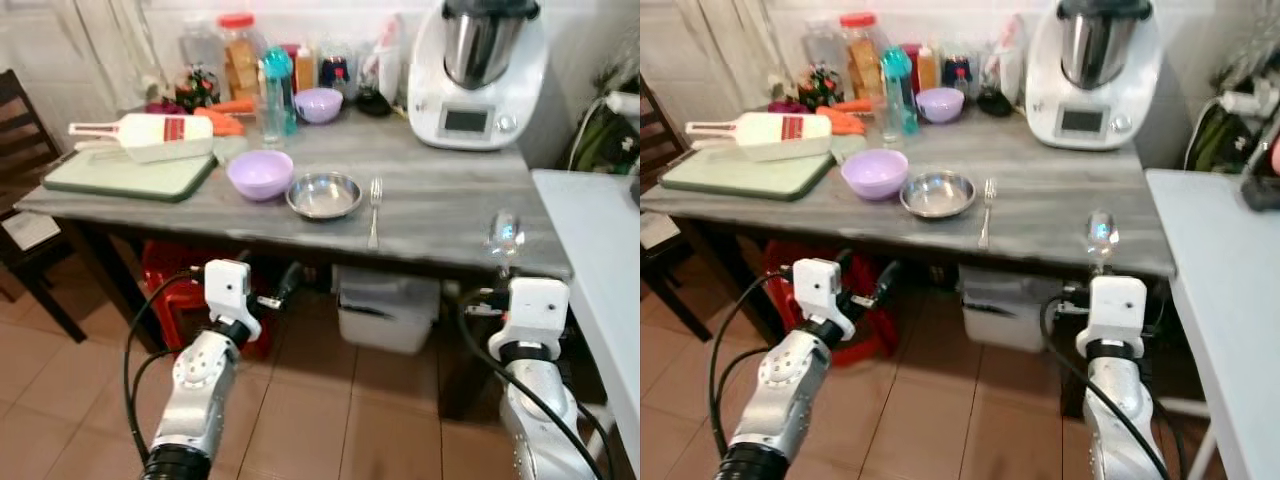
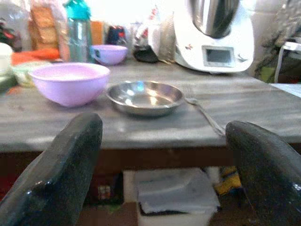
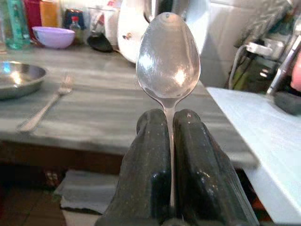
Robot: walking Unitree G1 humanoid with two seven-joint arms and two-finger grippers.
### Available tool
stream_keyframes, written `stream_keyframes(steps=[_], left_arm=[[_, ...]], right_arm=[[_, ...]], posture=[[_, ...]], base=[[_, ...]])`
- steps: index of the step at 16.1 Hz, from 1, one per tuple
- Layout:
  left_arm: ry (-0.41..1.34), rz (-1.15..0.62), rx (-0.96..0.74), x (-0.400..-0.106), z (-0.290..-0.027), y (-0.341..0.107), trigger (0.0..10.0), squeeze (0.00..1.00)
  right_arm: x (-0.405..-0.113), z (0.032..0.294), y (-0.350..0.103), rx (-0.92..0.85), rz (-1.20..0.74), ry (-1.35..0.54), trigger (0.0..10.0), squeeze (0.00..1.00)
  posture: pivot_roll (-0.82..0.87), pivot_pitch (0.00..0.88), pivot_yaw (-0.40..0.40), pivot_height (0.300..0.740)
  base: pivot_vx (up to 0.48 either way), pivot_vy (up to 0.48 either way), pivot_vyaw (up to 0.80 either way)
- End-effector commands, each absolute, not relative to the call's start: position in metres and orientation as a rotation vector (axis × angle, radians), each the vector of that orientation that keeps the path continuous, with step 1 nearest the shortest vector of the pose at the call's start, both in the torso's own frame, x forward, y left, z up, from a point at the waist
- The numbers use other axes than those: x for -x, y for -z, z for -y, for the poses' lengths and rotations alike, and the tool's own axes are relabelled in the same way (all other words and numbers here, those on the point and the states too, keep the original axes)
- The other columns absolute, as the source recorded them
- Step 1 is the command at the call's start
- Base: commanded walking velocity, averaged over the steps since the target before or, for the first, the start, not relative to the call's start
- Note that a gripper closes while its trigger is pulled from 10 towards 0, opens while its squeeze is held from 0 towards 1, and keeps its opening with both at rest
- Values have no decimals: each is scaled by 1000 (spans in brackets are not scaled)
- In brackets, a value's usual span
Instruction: Setting the table
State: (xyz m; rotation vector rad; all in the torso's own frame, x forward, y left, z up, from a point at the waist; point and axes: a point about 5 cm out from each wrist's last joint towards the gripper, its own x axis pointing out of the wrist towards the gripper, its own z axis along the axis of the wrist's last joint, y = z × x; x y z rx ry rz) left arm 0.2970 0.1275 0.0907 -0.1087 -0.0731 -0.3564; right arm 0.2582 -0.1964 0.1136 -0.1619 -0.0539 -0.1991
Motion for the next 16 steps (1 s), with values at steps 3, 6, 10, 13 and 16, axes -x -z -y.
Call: stream_keyframes(steps=[3,6,10,13,16], left_arm=[[337,78,84,-297,-137,-92,10000,0],[335,80,83,-298,-137,-93,10000,0],[331,77,79,-296,-138,-92,10000,0],[329,74,74,-296,-140,-91,10000,0],[326,69,64,-294,-143,-90,10000,0]], right_arm=[[-261,186,-117,145,74,168,10000,0],[-261,186,-118,147,75,165,10000,0],[-260,185,-117,142,73,164,10000,0],[-260,185,-117,140,71,165,10000,0],[-259,185,-116,136,69,167,10000,0]], posture=[[-53,0,24,740],[-52,0,24,740],[-50,0,26,740],[-50,0,27,740],[-50,0,31,740]], base=[[334,0,0],[333,0,0],[333,0,0],[331,0,0],[333,0,0]])
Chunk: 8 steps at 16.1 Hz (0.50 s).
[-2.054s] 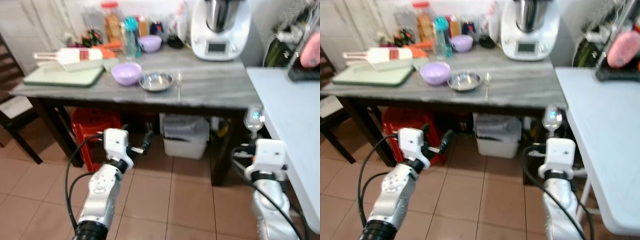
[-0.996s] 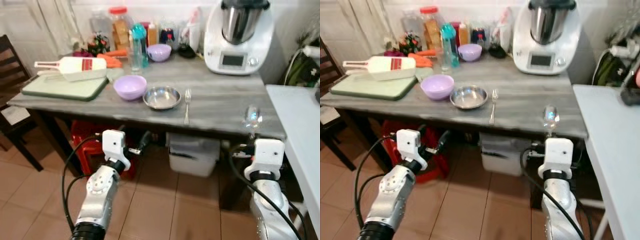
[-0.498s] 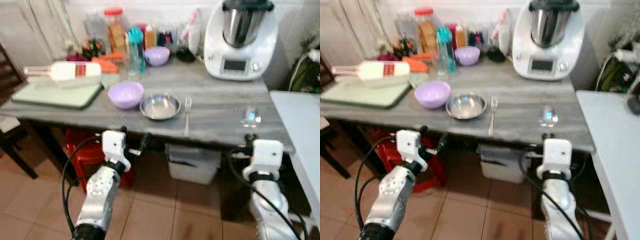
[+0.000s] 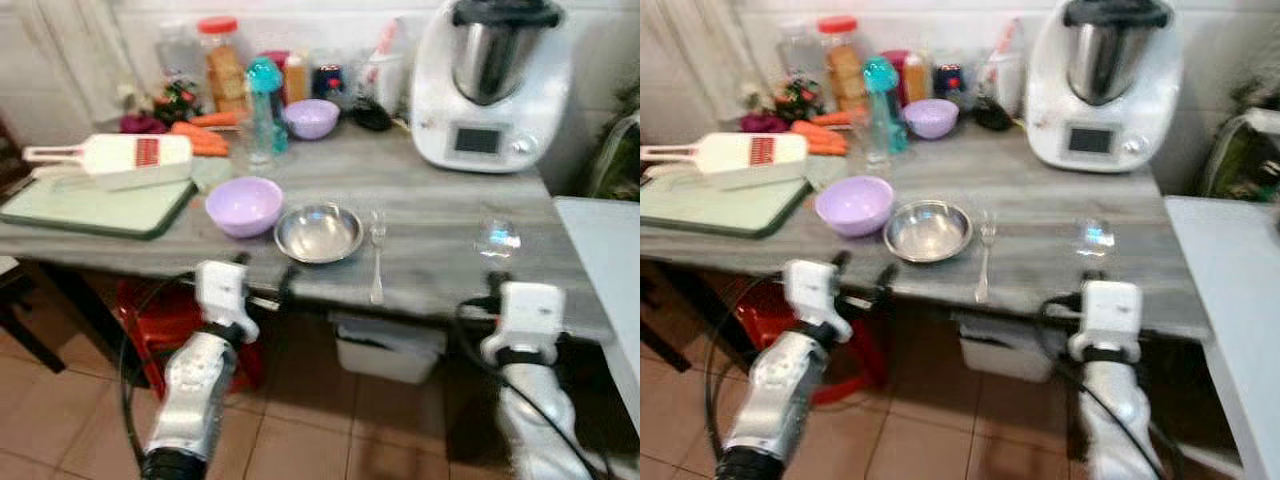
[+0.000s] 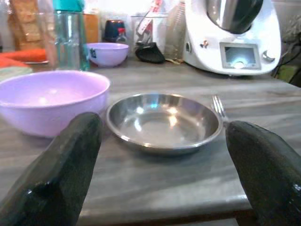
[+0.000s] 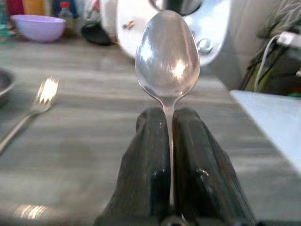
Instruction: Setting the table
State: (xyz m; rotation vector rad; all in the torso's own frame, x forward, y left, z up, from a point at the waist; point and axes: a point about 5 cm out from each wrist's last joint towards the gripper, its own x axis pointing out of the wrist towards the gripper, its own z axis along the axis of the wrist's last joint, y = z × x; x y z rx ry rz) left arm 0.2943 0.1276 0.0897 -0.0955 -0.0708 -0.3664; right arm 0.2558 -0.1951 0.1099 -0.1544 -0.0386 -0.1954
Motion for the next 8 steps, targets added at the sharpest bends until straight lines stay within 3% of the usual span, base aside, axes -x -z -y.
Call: stream_keyframes(steps=[1,3,8], left_arm=[[326,69,63,-294,-143,-90,10000,0],[325,66,59,-293,-145,-90,10000,0],[367,52,22,-283,-151,-84,10000,0]], right_arm=[[-259,185,-116,135,69,167,10000,0],[-259,183,-115,127,67,163,10000,0],[-262,174,-109,58,33,157,10000,0]], posture=[[-50,0,31,740],[-46,0,33,740],[-44,0,36,740]], base=[[334,0,0],[334,0,0],[0,0,0]])
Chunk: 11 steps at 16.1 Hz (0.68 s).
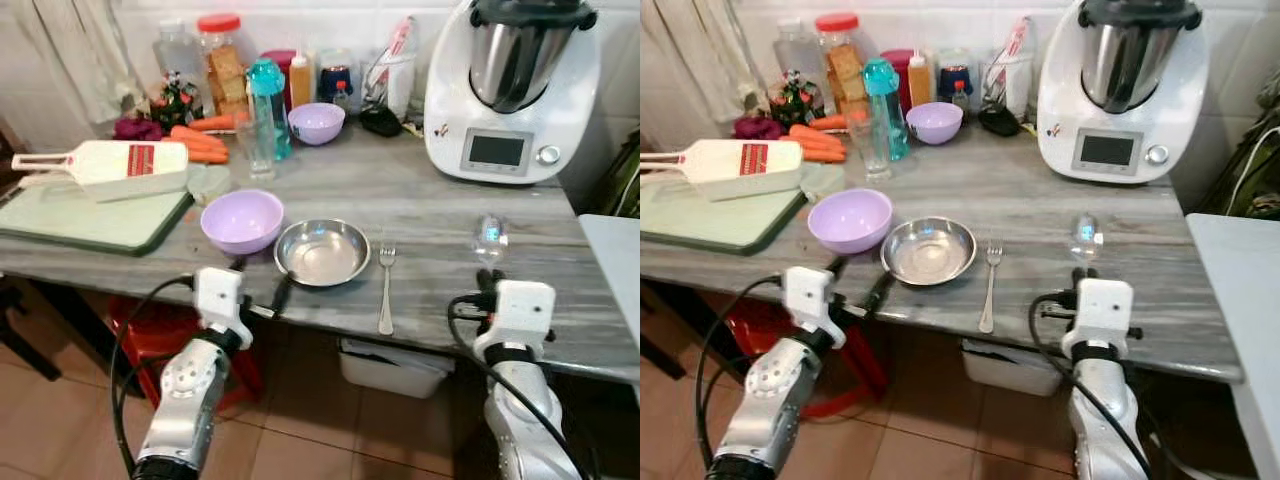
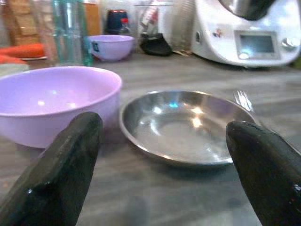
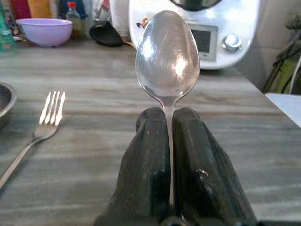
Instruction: Setting the table
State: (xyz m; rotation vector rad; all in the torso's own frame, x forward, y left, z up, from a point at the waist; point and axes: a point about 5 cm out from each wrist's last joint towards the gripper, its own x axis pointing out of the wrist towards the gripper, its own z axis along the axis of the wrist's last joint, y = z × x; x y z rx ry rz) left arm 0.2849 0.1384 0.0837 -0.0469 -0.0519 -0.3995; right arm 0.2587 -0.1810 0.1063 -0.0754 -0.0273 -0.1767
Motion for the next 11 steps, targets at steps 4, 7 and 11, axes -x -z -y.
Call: stream_keyframes(steps=[4,7,11], left_arm=[[383,-3,-23,-264,-173,-71,10000,0],[442,-17,-29,-260,-172,-70,10000,0],[529,-4,-15,-261,-162,-73,10000,0]], right_arm=[[-265,170,-99,12,-32,171,10000,0],[-271,172,-95,-35,-74,196,10000,0],[-295,169,-95,-128,-136,214,10000,0]], posture=[[-46,0,39,740],[-39,0,36,740],[-39,0,33,740]], base=[[0,0,0],[0,0,0],[0,0,0]])
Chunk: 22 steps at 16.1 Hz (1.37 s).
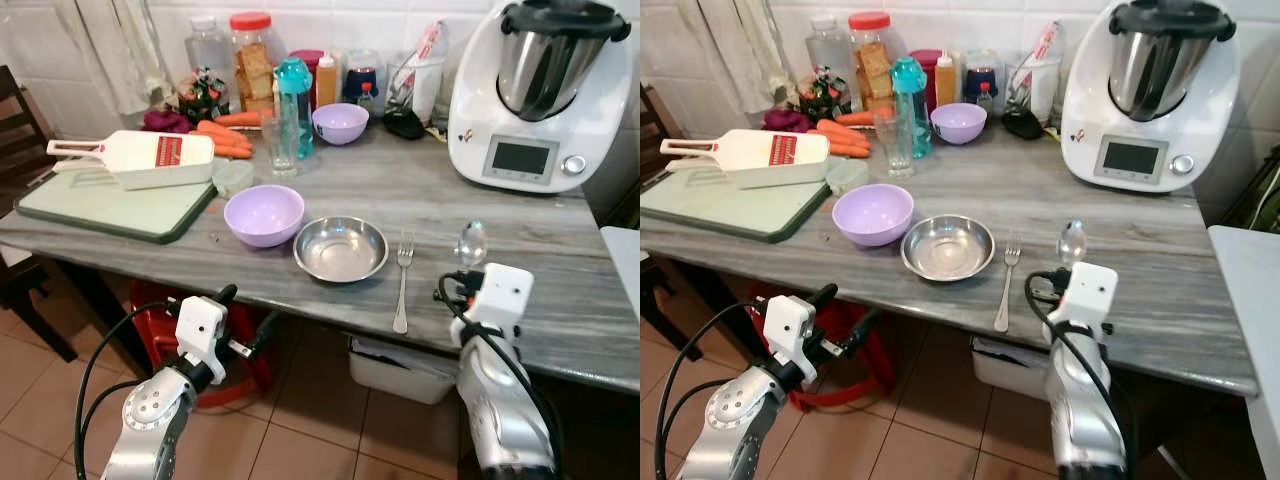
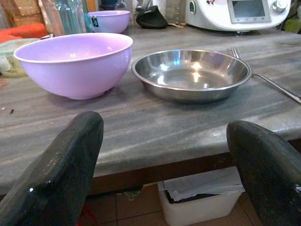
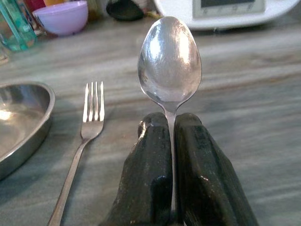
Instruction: Setting the table
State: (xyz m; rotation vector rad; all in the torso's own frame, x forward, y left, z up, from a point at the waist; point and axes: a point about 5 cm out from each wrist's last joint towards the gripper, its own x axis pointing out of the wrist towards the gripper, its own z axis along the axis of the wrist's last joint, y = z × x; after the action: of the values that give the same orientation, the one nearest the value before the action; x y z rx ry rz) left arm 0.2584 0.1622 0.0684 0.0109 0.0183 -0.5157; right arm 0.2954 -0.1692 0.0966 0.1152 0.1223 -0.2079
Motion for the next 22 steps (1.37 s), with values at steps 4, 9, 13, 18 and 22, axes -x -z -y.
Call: stream_keyframes(steps=[4,9,13,18,22], left_arm=[[554,-2,-2,-263,-154,-73,10000,0],[582,-4,12,-261,-148,-72,10000,0],[592,-3,18,-262,-145,-72,10000,0],[605,-5,27,-261,-141,-71,10000,0],[612,-7,27,-261,-139,-71,10000,0]], right_arm=[[-312,164,-93,-175,-194,204,10000,0],[-325,156,-89,-214,-266,174,10000,0],[-332,150,-84,-252,-301,160,10000,0],[-334,146,-81,-241,-315,161,10000,0],[-336,148,-78,-239,-322,166,10000,0]], posture=[[-37,0,26,740],[-35,0,20,740],[-36,0,19,740],[-37,0,21,740],[-37,0,22,740]], base=[[0,0,0],[0,0,0],[0,0,0],[0,0,0],[0,0,0]])
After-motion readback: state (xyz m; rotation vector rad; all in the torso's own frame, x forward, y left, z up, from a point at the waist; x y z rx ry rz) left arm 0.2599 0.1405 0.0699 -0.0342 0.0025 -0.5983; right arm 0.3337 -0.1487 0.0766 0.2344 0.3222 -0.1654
